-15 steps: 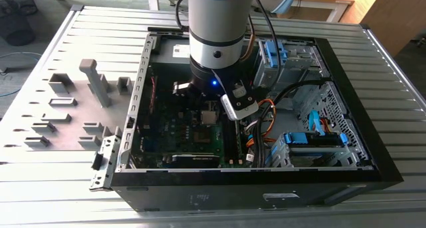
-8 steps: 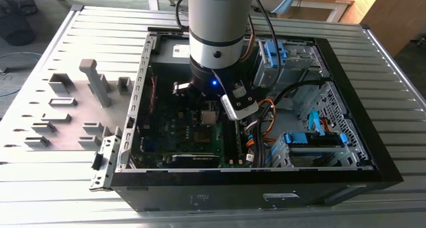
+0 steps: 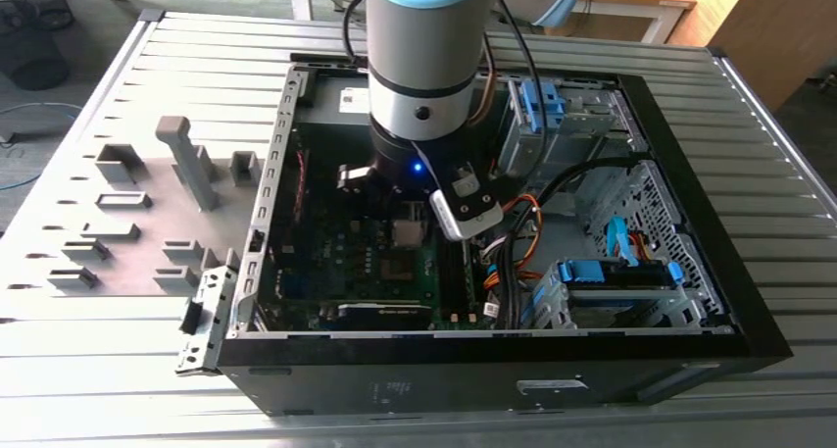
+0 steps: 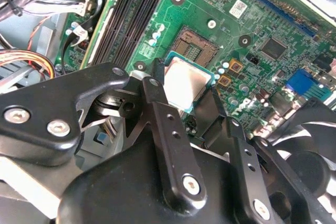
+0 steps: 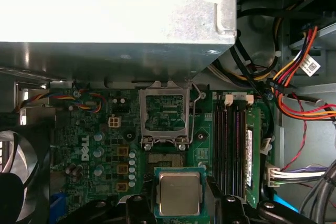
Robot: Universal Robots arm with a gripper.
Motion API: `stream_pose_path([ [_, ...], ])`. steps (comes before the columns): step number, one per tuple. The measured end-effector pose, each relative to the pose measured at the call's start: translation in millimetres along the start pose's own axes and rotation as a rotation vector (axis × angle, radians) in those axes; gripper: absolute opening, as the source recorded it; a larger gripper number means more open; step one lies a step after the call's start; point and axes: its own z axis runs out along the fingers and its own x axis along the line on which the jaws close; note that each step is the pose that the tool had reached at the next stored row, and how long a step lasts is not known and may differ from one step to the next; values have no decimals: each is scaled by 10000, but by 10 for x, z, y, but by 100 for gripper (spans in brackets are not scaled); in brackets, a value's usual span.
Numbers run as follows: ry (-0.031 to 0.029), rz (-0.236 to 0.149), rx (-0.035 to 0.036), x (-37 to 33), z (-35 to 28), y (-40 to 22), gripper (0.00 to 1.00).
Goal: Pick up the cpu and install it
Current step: 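Pick up the cpu and move it towards the insertion slot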
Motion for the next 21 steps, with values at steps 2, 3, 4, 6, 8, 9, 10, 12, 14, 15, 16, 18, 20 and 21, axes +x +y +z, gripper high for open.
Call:
stream_pose_path([
  [2,1,-9,1,3,20,-1,47],
  [3,1,-13,2,5,32,-3,47],
  [4,0,-19,0,6,46,-6,47],
  [6,1,-32,2,9,71,-17,47],
  [8,0,-45,-1,10,98,-24,47],
  [9,1,-50,-1,11,111,-25,47],
  [10,1,-52,0,13,123,-25,47],
  [12,-2,-53,-2,23,147,-26,47],
  [14,-4,-53,-1,34,168,-26,47],
  [15,-4,-54,0,38,176,-27,47],
  [16,-4,-54,0,41,183,-27,47],
  [18,-4,-54,0,42,195,-28,47],
  [20,-4,-53,0,43,212,-31,47],
  [21,-3,-52,1,44,219,-34,47],
])
